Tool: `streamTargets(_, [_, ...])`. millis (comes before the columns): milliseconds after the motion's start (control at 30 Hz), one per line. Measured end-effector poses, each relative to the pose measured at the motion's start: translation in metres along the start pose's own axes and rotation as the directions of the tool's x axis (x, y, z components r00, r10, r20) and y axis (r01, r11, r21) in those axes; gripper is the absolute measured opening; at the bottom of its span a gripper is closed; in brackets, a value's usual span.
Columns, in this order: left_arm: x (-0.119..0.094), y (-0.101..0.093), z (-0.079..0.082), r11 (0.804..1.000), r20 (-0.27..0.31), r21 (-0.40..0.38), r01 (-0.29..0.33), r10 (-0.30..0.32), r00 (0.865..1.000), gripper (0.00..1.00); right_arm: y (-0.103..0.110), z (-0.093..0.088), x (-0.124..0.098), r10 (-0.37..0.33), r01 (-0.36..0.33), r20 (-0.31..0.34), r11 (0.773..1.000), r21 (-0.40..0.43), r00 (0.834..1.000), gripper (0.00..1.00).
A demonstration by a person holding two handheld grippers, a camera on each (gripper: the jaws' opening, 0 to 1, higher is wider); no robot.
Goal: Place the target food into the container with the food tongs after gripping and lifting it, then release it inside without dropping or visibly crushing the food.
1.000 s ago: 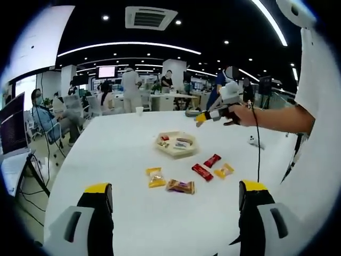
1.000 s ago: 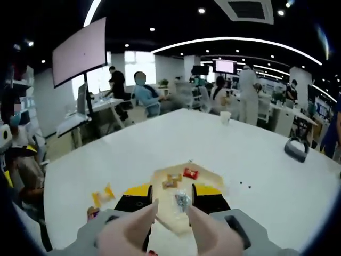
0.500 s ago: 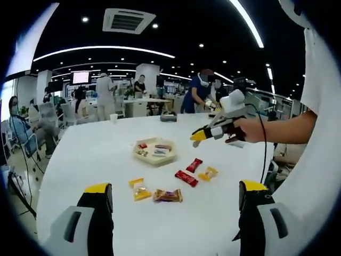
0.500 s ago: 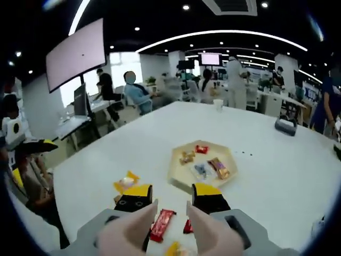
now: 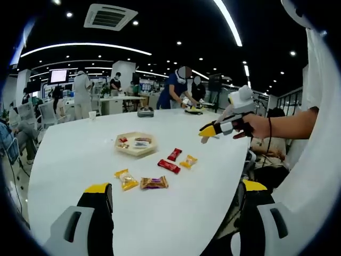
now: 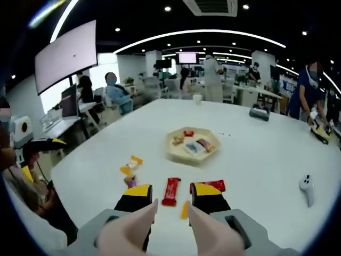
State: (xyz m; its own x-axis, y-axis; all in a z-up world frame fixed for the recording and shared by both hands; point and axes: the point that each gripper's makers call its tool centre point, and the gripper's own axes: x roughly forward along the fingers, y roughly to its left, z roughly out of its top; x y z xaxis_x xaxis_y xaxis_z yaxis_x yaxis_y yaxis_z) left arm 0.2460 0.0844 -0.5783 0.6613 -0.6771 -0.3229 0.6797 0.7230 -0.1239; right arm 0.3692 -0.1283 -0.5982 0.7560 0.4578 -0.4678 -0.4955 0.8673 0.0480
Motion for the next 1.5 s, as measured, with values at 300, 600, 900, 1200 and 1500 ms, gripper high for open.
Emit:
streamTargets(300, [-0.021, -0.016, -0.027, 0.970, -0.041, 0.039, 0.239, -0.237, 0.971, 0.99, 0.041, -0.050, -0.085, -0.193, 0.194, -0.019, 0.976, 0.104, 0.981, 0.29])
streamTargets(600, [-0.030, -0.020, -0.004, 0.951, 0.009, 0.120, 0.285, -0.289, 0.957, 0.99, 0.058, -0.045, -0.109, -0.270, 0.262, 0.039, 0.955, 0.143, 0.962, 0.29])
streamTargets(900, [-0.017, -0.021, -0.011, 0.960, 0.003, 0.079, 0.270, -0.271, 0.963, 0.99, 0.049, -0.056, -0.102, -0.248, 0.242, 0.022, 0.959, 0.145, 0.968, 0.29])
streamTargets(1200, [0.025, -0.047, -0.008, 0.955, -0.057, 0.044, 0.294, -0.291, 0.955, 0.99, 0.022, -0.067, -0.096, -0.185, 0.179, 0.023, 0.971, 0.159, 0.982, 0.29])
streamTargets(1500, [0.061, -0.056, 0.036, 0.991, 0.007, -0.003, 0.134, -0.134, 0.991, 0.99, 0.005, -0.066, -0.078, 0.005, -0.010, 0.047, 0.995, 0.094, 0.999, 0.29])
